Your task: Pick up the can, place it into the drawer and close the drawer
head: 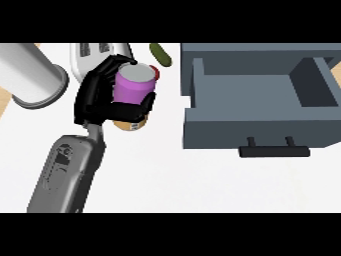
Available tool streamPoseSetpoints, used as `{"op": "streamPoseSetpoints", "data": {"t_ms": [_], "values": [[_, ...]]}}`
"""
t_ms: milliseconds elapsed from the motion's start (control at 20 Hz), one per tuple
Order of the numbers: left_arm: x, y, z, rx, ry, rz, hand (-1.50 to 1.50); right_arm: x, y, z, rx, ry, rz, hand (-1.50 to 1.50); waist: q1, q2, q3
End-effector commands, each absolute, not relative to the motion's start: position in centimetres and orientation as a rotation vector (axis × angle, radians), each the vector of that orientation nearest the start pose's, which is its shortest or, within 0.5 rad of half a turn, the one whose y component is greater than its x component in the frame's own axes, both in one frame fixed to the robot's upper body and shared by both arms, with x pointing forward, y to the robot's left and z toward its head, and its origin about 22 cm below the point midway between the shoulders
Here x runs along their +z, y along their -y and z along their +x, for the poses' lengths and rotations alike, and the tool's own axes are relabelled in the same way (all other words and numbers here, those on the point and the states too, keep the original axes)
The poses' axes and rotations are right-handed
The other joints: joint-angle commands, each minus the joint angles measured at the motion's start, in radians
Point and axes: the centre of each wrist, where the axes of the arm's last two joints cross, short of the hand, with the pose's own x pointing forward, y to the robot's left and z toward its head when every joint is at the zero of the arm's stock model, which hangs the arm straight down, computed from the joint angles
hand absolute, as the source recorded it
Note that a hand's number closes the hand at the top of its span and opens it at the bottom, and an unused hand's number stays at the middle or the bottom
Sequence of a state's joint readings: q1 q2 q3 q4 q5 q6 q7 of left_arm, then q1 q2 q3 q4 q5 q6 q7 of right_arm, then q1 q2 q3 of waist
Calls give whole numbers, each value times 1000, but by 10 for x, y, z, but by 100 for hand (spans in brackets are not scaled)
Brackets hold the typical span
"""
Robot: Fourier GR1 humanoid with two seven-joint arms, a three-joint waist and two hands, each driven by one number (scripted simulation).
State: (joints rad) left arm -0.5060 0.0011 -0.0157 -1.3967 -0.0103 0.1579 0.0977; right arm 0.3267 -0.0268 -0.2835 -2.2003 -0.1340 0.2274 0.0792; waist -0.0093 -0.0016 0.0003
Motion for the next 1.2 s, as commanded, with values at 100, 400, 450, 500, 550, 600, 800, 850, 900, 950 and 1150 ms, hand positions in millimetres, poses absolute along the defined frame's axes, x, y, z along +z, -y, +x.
{"op": "streamPoseSetpoints", "data": {"t_ms": [100,400,450,500,550,600,800,850,900,950,1150], "values": [[141,-110,345,-127,1785,-48,150,107,315,137,-39,1820,-208,-150,0,0,0],[184,-69,375,-165,1833,-37,150,92,302,146,-34,1847,-166,-150,-10,4,0],[183,-72,373,-154,1828,-54,150,92,299,151,-52,1844,-183,-150,-3,3,0],[196,-62,381,-154,1834,-41,150,100,304,140,-32,1849,-188,-150,-12,3,0],[180,-48,380,-168,1819,-25,150,102,297,145,-10,1841,-159,-150,-17,5,0],[204,-45,382,-159,1812,-44,150,102,305,149,-47,1823,-180,-150,-12,4,0],[216,-25,396,-158,1817,-8,150,100,291,141,-21,1842,-184,-150,-24,6,0],[234,-24,388,-179,1816,-38,150,100,304,140,-33,1846,-182,-150,-11,2,0],[225,-16,391,-177,1811,-38,150,95,310,150,-44,1824,-179,-150,-18,5,0],[225,-12,396,-180,1815,-8,150,103,313,143,-25,1831,-200,-150,-23,6,0],[242,2,400,-177,1789,-16,150,91,301,137,-27,1836,-173,-150,-28,5,1]]}}
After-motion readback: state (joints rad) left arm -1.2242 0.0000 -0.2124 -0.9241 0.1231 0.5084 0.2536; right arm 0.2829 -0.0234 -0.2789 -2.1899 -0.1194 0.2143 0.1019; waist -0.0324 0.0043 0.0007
